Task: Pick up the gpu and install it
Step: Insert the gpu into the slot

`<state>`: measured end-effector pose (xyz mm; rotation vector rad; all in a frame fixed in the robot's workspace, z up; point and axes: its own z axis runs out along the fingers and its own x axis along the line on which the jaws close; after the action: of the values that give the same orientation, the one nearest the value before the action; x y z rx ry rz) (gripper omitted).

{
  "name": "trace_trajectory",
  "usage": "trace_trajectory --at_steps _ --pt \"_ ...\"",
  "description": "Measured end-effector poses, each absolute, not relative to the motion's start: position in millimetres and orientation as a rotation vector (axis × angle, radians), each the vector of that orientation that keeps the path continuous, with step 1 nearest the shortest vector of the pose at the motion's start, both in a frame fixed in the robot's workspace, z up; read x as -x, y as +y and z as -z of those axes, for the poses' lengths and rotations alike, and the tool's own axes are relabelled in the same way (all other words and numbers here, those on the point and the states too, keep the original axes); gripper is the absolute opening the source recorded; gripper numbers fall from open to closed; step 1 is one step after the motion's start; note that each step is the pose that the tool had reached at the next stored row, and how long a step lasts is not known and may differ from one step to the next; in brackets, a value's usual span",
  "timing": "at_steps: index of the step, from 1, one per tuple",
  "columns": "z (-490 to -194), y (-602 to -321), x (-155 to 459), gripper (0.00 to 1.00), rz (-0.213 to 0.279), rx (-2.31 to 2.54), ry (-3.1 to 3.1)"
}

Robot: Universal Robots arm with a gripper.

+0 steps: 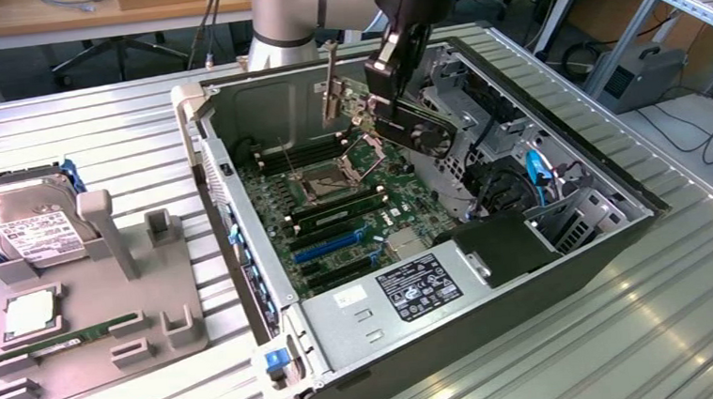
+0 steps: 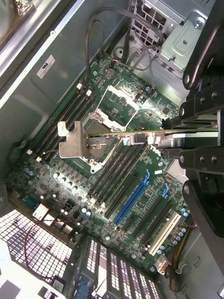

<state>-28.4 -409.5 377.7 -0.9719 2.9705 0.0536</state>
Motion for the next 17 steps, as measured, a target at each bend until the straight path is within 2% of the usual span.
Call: trace_trajectory --at_steps 17 --pt "-377.7 -409.5 28.4 0.27 -0.054 1.033 2.951"
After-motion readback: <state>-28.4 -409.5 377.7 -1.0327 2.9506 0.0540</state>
